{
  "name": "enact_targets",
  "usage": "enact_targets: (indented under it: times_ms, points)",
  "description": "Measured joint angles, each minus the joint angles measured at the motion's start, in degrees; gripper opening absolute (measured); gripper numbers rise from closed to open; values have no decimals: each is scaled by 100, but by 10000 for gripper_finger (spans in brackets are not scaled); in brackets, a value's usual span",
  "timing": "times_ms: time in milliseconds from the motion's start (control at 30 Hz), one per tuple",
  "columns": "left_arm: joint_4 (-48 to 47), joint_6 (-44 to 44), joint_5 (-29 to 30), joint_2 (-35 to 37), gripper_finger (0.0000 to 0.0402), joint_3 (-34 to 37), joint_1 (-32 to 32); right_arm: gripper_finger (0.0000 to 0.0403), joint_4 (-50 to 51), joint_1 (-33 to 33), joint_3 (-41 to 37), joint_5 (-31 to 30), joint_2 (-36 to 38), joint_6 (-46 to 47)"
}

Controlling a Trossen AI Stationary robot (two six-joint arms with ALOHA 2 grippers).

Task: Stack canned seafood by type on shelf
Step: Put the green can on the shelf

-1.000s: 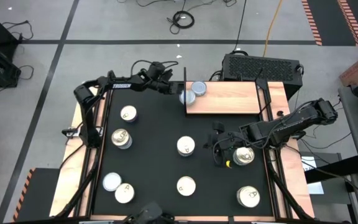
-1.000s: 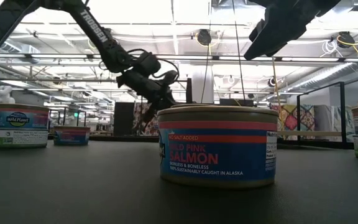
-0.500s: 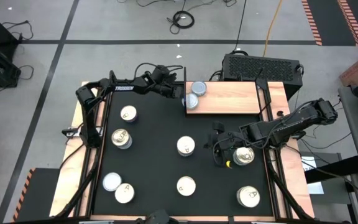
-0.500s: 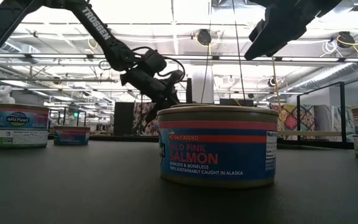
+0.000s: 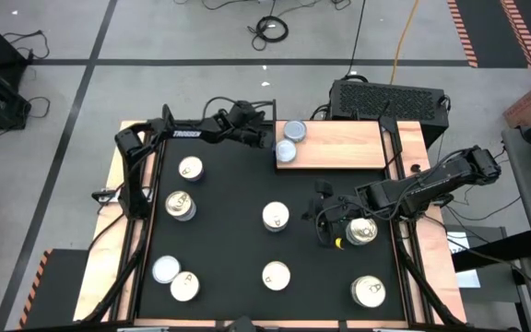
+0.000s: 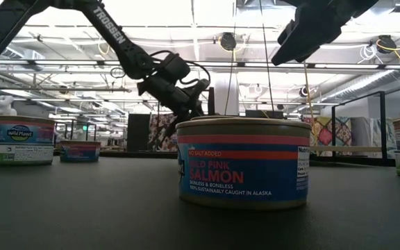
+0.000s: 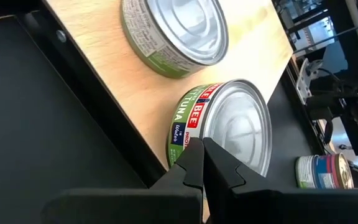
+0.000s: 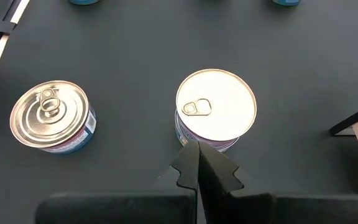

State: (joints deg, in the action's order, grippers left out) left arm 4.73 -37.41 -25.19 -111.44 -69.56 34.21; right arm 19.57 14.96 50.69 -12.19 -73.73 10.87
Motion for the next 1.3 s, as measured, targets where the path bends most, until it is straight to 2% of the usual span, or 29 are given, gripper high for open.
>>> enact_targets:
  times_ms: [233,633,1033,1133,1200,1300]
  points:
    - [140,-131,199,0,0,0,-85,0,-8,0,1,0,0,0]
    - [57,-130,196,0,2,0,-149,0,-52,0,1,0,0,44]
    - [107,-83,143,0,57,0,-150,0,-41,0,1,0,0,44]
    - [57,49,-197,56,62,2,-52,0,-41,0,1,-3,0,44]
    - [-24,226,-529,179,62,2,28,0,-52,4,1,-136,0,46]
    - [-583,709,-374,513,63,2,101,0,-121,-89,1,-565,0,44]
